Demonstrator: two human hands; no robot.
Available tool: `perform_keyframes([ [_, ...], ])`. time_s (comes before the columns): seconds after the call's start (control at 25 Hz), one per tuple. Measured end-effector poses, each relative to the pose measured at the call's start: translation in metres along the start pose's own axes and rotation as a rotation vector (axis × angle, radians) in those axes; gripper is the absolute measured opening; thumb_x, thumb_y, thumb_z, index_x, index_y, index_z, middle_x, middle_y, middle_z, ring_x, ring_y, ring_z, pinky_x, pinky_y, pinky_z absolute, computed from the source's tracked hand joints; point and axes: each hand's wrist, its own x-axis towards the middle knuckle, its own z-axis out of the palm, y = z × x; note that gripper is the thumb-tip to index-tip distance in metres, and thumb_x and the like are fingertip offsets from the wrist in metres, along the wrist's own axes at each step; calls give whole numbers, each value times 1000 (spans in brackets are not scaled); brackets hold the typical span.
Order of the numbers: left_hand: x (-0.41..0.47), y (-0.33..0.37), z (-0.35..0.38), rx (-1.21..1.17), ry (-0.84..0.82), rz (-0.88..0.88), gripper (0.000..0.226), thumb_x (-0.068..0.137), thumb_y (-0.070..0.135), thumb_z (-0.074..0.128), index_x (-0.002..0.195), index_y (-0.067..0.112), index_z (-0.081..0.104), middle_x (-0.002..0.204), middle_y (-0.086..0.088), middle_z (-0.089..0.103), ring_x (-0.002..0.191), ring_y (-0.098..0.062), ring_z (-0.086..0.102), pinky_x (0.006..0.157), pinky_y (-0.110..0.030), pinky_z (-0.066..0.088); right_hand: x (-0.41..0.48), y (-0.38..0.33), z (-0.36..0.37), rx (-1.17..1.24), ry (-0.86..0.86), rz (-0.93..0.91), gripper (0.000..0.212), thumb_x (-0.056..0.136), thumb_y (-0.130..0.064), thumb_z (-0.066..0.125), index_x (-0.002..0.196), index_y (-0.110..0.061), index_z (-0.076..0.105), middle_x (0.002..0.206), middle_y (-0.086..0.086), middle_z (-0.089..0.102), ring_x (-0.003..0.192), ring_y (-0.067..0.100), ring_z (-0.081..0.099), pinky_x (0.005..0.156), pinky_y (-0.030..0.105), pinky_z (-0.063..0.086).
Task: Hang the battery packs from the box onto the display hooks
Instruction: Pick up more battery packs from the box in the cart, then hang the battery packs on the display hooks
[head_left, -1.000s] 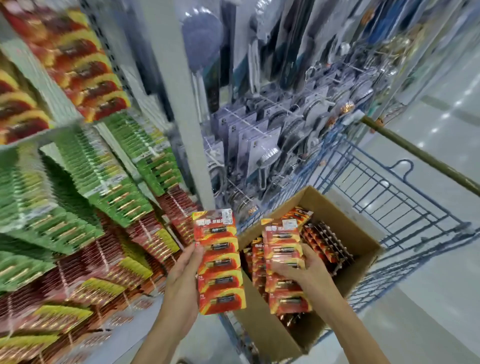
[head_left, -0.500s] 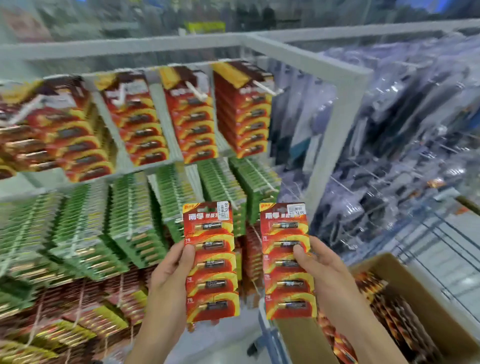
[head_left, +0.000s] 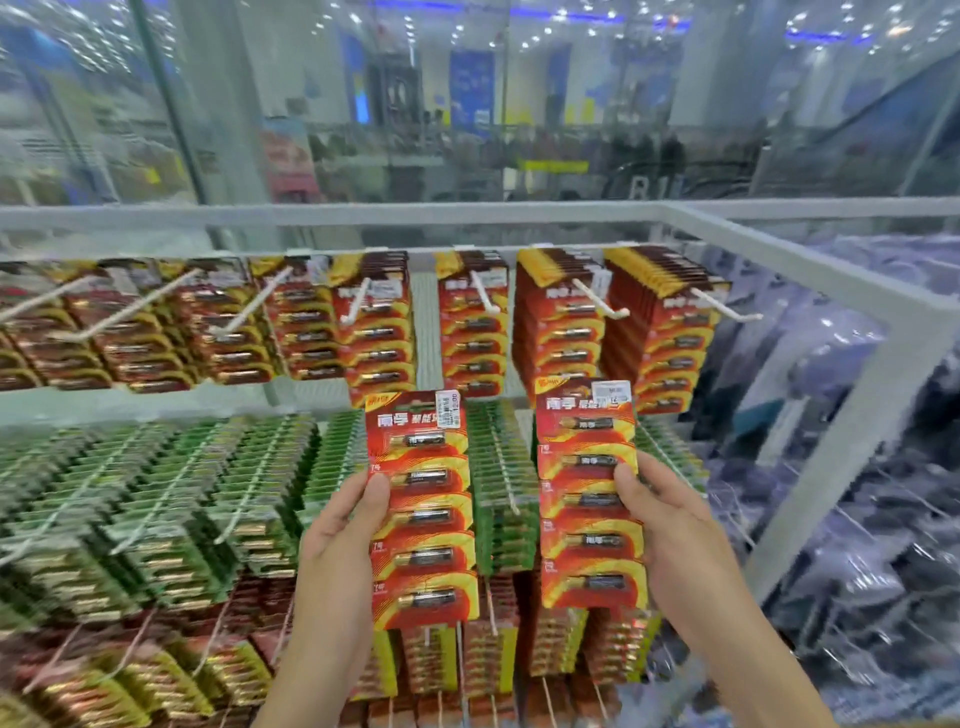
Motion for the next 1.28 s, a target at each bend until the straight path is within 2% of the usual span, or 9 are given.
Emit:
perform_keyframes([
  [0.16, 7, 34, -4, -24, 20, 112, 26, 97, 31, 62, 115, 18, 75, 103, -12, 80, 83, -34, 79, 63, -44, 64, 8, -1, 10, 74, 7, 26, 40, 96, -25, 61, 134, -17, 61, 115, 9, 77, 97, 30, 77, 78, 47, 58],
  [0.32, 20, 60, -5, 21, 15, 190, 26, 103, 30, 58, 120, 18, 74, 104, -11, 80, 85, -33, 79, 60, -39, 63, 7, 1, 13, 96, 7, 50, 14, 99, -14, 56, 109, -17, 66, 89, 4, 81, 74, 22, 78, 70, 45, 53],
  [0.52, 31, 66, -5, 65, -2, 195, 23, 105, 32, 56, 120, 25, 71, 103, -6, 81, 88, -30, 79, 73, -42, 61, 5, 3, 16, 99, -21, 73, 44, 90, -23, 62, 132, -12, 62, 111, 14, 77, 93, 35, 77, 80, 49, 56],
  [0.8, 93, 69, 12, 177, -9, 184, 23, 110, 34, 49, 113, 25, 70, 104, -4, 80, 92, -27, 79, 83, -48, 62, 7, -21, 43, 3, -140, -55, 25, 98, -26, 57, 112, -18, 77, 109, 14, 77, 88, 30, 76, 66, 39, 62],
  [0.88, 117, 69, 17, 218, 18, 206, 24, 110, 34, 47, 110, 24, 70, 102, -3, 81, 87, -23, 79, 79, -44, 62, 14, -26, 56, -45, -144, -97, 27, 96, -35, 63, 117, -23, 76, 117, 10, 75, 100, 28, 74, 81, 44, 62],
  [1.0, 141, 67, 23, 209, 57, 213, 26, 111, 32, 47, 106, 23, 72, 96, -2, 81, 86, -26, 79, 76, -46, 63, 29, -23, 71, -160, -119, -121, 71, 79, -67, 76, 140, -33, 60, 142, -5, 63, 133, 24, 58, 112, 59, 43],
  [1.04, 144, 66, 23, 202, 66, 210, 26, 111, 32, 48, 106, 23, 72, 95, -2, 81, 85, -27, 79, 75, -46, 63, 32, -23, 74, -154, -120, -122, 69, 81, -65, 75, 140, -34, 59, 140, -10, 64, 133, 20, 58, 113, 58, 43],
  [1.16, 151, 61, 22, 173, 82, 213, 23, 109, 32, 51, 103, 25, 71, 89, 2, 81, 79, -21, 79, 65, -37, 62, 40, -18, 82, -95, -86, -100, 22, 99, -42, 64, 121, -38, 66, 124, -14, 73, 119, 14, 68, 102, 49, 53],
  [1.28, 152, 58, 19, 184, 83, 255, 19, 107, 33, 55, 99, 26, 71, 86, 4, 79, 69, -10, 76, 53, -24, 57, 51, -22, 96, -117, -67, -76, 21, 104, -38, 56, 117, -29, 71, 118, -2, 76, 112, 26, 72, 96, 53, 56],
])
